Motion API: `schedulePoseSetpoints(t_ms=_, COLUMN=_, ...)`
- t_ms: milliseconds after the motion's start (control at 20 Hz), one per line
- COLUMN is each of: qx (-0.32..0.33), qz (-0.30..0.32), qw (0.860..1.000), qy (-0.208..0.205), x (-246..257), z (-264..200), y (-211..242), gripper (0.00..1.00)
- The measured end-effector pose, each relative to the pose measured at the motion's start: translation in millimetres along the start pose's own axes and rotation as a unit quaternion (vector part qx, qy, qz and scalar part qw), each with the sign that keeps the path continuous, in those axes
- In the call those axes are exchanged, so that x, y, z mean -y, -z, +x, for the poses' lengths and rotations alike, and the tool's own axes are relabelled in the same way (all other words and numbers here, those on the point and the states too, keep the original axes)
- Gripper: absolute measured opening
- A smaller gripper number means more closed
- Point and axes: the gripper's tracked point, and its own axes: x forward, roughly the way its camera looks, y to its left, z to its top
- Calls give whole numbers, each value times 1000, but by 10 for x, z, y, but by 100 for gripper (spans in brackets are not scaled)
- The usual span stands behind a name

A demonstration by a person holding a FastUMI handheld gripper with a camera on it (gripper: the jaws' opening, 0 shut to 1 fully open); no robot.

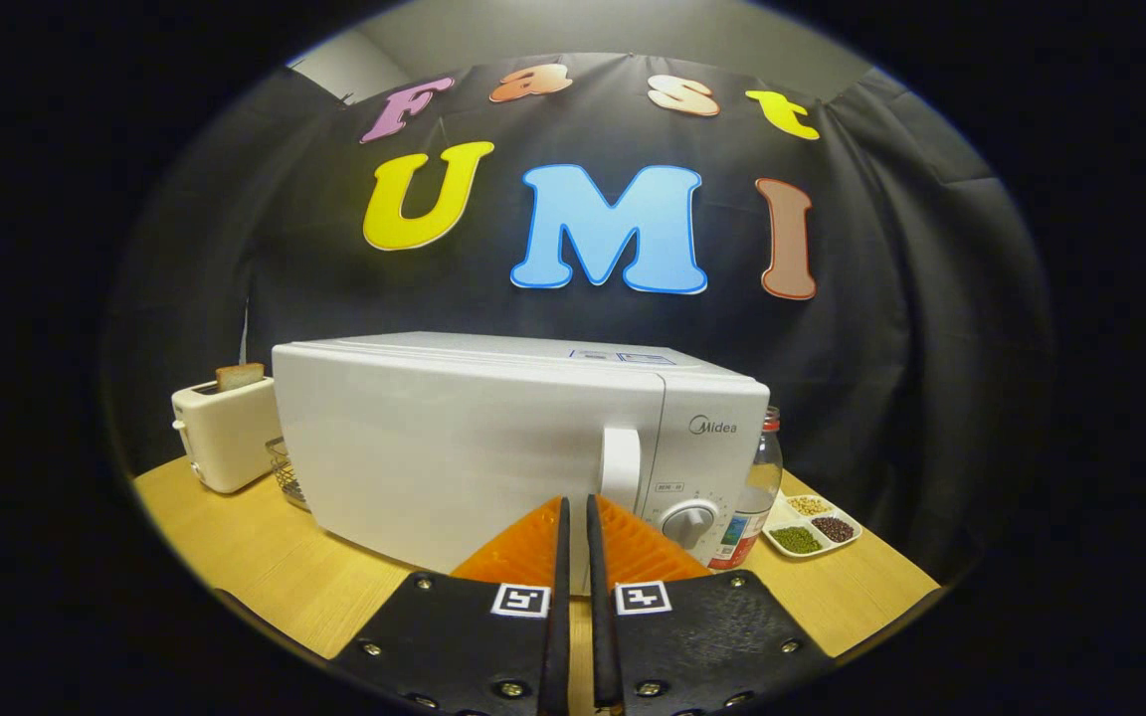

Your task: Open the microwave, put the food inside, and close the microwave door.

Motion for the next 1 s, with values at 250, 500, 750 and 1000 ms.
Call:
schedulePoseSetpoints(t_ms=250, qx=3, qz=9, qw=999, qy=-42, x=-299, z=-452, y=-231, gripper=10)
schedulePoseSetpoints(t_ms=500, qx=-1, qz=30, qw=996, qy=-90, x=-600, z=-879, y=-512, gripper=10)
schedulePoseSetpoints(t_ms=750, qx=30, qz=6, qw=994, qy=-105, x=-713, z=-1291, y=-894, gripper=10)
schedulePoseSetpoints(t_ms=1000, qx=56, qz=-7, qw=992, qy=-116, x=-801, z=-1620, y=-1193, gripper=10)
